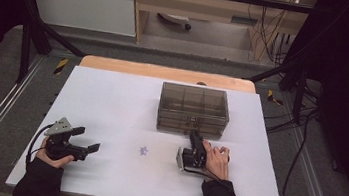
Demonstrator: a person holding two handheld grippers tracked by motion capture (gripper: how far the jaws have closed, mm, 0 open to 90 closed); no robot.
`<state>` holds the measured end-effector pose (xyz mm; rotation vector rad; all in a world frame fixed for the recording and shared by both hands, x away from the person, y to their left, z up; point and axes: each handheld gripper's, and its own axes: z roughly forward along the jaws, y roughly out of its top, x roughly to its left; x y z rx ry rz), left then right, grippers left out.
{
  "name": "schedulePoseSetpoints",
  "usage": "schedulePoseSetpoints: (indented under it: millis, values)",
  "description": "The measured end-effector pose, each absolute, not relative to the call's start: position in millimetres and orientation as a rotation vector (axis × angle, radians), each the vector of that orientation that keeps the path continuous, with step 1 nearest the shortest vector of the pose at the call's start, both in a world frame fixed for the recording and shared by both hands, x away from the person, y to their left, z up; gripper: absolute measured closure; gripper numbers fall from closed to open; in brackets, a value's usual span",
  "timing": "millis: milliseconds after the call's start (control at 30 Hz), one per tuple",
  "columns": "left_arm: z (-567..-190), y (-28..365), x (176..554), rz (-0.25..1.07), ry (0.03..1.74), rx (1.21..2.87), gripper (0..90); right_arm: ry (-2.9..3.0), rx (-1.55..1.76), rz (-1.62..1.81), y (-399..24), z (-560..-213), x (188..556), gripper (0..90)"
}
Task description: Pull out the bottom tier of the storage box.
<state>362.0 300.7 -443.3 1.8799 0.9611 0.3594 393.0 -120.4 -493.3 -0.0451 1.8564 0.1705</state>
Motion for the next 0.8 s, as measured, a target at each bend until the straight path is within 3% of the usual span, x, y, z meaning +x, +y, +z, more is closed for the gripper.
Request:
schedulePoseSetpoints:
  millis: [800]
  values:
    - [-442.9,301.1,361.7,0.359,0.961,1.879,4.9,1.86,-0.061,0.167,-122.0,-493.6,386.1,69.0]
